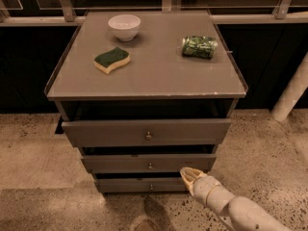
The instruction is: Open middle drawer
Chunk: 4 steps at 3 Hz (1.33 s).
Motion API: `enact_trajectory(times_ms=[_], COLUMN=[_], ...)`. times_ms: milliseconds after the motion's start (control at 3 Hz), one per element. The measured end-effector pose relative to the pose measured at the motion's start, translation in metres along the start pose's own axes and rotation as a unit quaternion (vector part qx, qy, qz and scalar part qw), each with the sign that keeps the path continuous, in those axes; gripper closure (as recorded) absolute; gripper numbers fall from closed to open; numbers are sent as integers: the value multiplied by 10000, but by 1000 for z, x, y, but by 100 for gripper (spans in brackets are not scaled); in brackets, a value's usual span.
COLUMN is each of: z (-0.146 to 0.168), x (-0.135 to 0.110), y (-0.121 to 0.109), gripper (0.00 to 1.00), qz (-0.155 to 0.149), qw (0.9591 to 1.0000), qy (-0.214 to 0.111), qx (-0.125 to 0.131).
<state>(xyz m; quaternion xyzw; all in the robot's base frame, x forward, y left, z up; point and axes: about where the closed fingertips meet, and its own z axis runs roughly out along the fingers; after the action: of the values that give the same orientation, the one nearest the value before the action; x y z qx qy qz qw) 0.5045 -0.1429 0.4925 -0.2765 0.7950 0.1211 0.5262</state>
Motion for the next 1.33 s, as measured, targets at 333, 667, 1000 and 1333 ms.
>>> enact_trajectory(times_ms=[333,667,1000,1333], z=[31,57,78,95], x=[19,17,5,5], y=[-23,-48,-75,-89], gripper=[100,100,100,100], qz=[128,55,-92,-82], qw=[9998,9995,9991,9993], qy=[-123,-250,-340,-310], qx=[117,172,229,189])
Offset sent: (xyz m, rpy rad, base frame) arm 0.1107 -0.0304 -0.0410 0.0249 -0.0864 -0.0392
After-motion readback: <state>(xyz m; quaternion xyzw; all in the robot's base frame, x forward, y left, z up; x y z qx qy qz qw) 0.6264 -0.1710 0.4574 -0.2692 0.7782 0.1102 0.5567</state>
